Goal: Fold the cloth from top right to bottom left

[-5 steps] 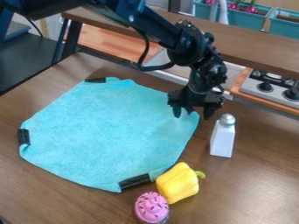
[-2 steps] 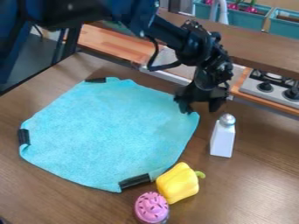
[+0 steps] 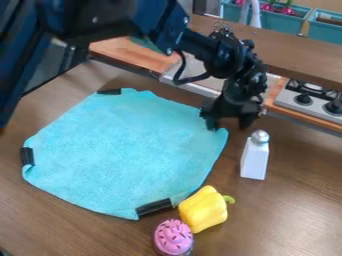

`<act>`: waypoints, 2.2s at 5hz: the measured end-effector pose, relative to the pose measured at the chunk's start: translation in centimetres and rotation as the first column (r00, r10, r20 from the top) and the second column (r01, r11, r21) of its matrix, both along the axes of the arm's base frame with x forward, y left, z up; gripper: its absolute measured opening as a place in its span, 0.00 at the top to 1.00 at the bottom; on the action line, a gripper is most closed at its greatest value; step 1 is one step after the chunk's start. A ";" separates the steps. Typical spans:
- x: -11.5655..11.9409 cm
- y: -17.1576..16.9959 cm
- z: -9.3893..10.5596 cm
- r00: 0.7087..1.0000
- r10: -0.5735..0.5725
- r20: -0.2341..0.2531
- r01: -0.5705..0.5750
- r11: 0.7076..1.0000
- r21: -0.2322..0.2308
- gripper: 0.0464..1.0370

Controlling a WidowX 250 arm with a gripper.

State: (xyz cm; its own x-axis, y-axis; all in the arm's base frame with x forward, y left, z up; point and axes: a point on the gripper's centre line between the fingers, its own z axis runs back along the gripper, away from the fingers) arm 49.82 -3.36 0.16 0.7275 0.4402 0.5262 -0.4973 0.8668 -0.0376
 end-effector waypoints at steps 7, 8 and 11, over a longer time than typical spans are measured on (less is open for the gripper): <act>-2.6 3.2 4.2 0.997 0.056 0.059 -0.046 0.987 -0.153 0.99; -4.1 4.6 6.8 0.989 0.078 0.122 -0.052 0.978 -0.201 1.00; -10.7 11.6 10.1 0.978 0.070 0.195 -0.020 0.968 -0.250 1.00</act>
